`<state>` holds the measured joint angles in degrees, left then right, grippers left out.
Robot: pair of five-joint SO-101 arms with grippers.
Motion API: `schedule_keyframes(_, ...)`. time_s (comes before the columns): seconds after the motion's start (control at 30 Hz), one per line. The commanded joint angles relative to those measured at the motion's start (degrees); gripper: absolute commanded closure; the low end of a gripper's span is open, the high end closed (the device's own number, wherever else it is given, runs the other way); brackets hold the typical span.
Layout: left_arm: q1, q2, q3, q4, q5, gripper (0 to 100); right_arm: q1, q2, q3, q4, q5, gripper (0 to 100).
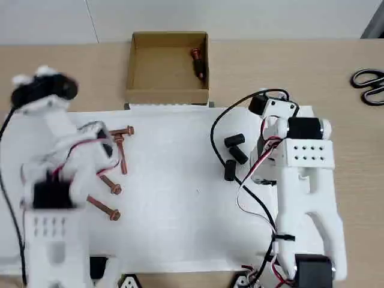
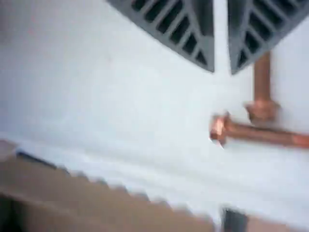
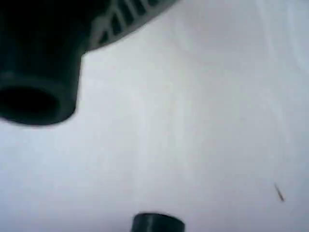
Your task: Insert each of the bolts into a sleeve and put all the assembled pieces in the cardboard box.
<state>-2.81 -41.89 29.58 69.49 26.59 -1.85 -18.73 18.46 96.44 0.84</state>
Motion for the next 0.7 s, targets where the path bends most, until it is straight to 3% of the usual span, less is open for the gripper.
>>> schedule_keyframes(0.0,1.76,10.02,-9.63,3.34,5.98,99,0.66,-3.38,0.88,-0.13,0.0,99.7)
schedule_keyframes(0.37,1.67,30.07,-13.58,4.04,8.18,99,0.75,-8.84,4.66,-0.04,0.18,99.7)
schedule_keyframes(0.67,1.49,36.84,-13.58,3.69,-5.36,99,0.75,-9.98,4.66,0.04,0.18,99.7)
